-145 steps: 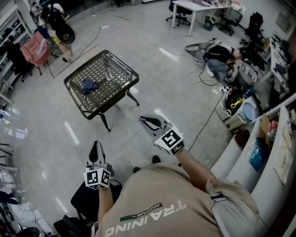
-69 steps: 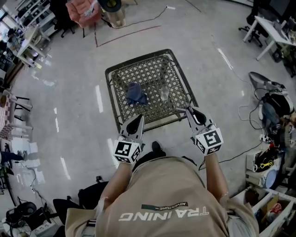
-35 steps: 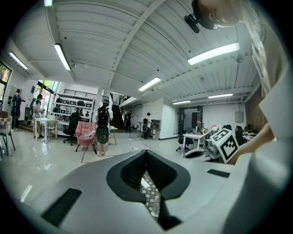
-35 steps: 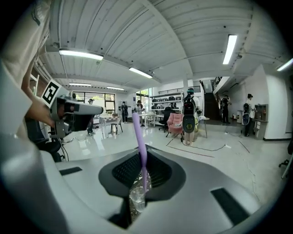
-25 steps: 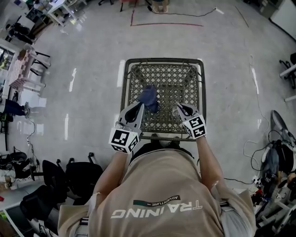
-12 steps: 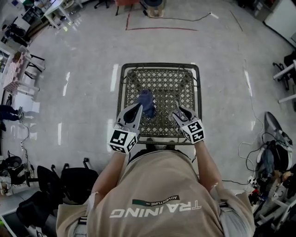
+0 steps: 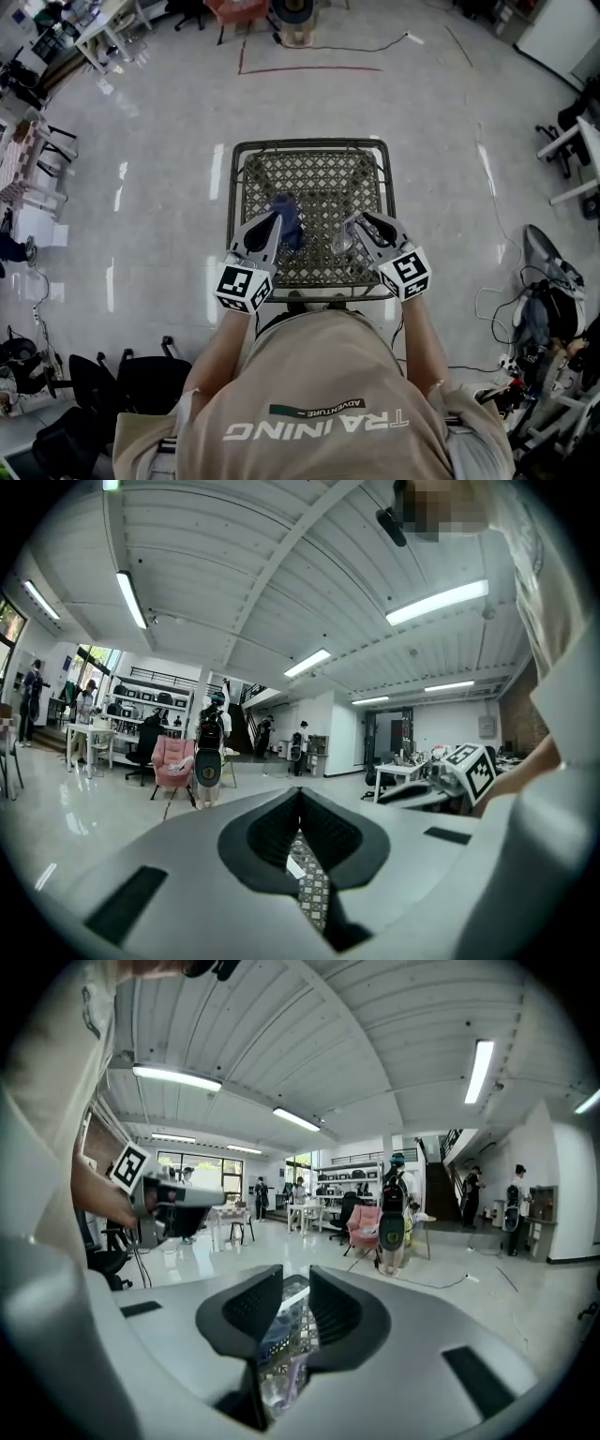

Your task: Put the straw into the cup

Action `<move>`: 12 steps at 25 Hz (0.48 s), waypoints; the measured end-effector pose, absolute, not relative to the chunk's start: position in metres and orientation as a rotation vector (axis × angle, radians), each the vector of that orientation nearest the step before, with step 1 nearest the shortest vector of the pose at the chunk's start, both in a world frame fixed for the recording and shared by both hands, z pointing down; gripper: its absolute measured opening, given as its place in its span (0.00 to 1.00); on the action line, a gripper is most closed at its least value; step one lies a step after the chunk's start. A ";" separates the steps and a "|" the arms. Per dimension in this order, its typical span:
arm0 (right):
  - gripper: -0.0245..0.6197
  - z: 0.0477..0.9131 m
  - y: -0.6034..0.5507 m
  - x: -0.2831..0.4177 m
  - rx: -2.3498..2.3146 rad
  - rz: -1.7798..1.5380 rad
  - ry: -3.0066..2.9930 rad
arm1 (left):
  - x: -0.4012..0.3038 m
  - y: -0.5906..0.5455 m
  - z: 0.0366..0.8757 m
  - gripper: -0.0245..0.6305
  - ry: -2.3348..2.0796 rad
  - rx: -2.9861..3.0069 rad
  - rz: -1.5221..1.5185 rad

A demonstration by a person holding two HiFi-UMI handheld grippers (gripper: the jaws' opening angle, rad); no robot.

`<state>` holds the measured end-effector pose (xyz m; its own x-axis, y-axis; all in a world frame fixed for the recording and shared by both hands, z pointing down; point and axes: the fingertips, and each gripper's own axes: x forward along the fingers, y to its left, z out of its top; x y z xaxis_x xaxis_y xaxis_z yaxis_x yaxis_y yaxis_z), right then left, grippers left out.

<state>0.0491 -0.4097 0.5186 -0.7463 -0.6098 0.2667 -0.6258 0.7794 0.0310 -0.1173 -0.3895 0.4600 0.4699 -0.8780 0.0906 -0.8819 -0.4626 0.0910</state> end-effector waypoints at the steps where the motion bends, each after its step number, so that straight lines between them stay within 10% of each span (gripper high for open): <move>1: 0.17 0.503 -0.411 0.049 0.968 0.066 -2.734 | -0.118 -0.391 0.457 0.06 -1.553 2.590 0.044; 12: 0.06 0.417 -0.411 0.057 1.028 -0.012 -2.852 | -0.110 -0.414 0.425 0.06 -1.529 2.669 0.027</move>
